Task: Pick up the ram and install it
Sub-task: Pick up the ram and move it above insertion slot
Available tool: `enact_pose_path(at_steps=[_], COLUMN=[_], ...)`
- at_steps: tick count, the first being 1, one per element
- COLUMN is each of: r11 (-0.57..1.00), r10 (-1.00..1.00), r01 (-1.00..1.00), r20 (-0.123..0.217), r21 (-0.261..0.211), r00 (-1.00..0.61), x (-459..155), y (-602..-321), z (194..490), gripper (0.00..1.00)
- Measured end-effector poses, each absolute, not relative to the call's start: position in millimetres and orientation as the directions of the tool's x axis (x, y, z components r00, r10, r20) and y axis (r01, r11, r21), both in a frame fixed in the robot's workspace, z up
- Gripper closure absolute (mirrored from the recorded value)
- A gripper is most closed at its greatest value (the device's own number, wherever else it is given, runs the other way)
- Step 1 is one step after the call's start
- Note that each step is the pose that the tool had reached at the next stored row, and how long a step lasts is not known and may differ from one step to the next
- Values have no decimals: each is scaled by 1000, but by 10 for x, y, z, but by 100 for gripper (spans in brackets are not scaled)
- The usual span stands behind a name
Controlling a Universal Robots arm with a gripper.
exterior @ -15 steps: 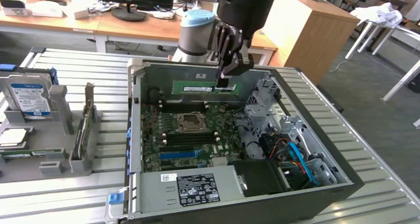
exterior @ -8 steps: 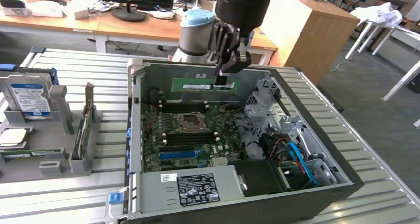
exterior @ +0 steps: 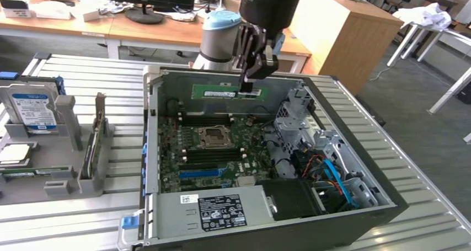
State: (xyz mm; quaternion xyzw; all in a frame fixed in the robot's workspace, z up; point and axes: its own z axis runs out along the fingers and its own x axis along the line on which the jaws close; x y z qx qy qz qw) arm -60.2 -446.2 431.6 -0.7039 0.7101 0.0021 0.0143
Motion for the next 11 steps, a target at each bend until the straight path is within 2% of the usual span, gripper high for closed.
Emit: enact_pose_path(at_steps=[11], r11=[13], r10=[-1000], r01=[-1000], r20=[-23], r21=[-17], r00=[-12], x=[-600], y=[-4434], z=[4310], gripper=[88])
